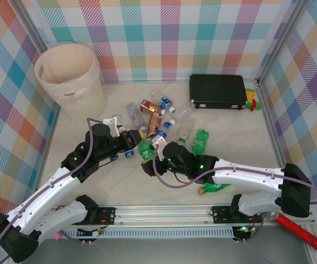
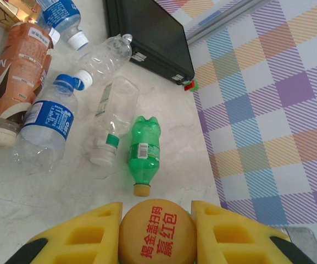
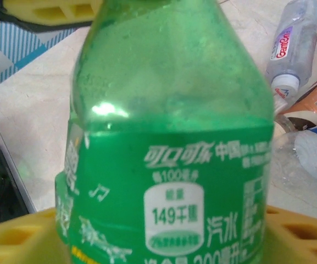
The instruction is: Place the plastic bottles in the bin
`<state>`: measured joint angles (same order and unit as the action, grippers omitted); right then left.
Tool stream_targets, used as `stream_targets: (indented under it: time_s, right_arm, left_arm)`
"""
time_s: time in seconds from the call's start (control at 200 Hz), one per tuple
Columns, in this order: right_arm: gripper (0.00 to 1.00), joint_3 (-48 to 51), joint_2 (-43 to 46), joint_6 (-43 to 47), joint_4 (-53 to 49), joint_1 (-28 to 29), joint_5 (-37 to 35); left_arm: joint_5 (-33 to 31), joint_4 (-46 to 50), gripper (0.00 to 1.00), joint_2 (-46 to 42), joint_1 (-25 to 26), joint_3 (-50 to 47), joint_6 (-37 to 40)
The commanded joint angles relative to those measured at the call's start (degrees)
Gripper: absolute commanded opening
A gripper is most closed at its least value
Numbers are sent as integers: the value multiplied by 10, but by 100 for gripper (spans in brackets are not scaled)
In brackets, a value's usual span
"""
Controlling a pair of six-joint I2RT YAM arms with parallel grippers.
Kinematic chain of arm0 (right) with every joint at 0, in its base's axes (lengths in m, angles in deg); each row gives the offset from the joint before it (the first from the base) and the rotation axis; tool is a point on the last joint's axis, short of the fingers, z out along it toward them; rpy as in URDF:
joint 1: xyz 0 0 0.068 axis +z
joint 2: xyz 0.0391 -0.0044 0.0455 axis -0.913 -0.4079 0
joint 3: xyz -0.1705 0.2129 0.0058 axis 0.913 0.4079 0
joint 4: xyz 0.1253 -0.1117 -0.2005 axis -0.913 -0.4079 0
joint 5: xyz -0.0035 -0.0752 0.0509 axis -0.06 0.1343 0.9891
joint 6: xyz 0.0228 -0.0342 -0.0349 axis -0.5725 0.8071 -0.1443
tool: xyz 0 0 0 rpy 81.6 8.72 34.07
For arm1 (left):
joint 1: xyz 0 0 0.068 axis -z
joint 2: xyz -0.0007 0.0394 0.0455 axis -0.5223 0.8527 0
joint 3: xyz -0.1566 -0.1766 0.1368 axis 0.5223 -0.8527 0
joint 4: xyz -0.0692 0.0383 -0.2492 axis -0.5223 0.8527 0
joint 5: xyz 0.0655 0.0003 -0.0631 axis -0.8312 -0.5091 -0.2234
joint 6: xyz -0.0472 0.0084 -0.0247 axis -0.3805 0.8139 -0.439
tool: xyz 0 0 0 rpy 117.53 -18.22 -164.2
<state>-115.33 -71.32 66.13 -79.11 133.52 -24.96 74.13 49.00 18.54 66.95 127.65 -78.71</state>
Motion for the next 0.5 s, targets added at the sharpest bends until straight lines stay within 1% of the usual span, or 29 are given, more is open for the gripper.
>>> stream_targets:
  time_s: [0.0,0.025,0.04,0.265,0.375,0.495]
  right_arm:
    - [93,-7,19,-6,16,5,-1]
    - [98,-6,22,-7,17,5,-3]
    - [100,-5,23,-7,17,5,-5]
    - [99,10,58,-9,18,4,-28]
    - [99,14,70,-2,23,4,-37]
    - [99,13,76,5,26,4,-44]
  left_arm:
    - [-12,15,8,-17,-4,17,17]
    - [-16,19,8,-20,-3,20,21]
    - [-20,20,8,-22,-4,22,23]
    - [-97,96,7,-37,-3,66,63]
    - [-146,135,7,-43,-3,95,95]
    - [-216,168,7,-49,-4,124,134]
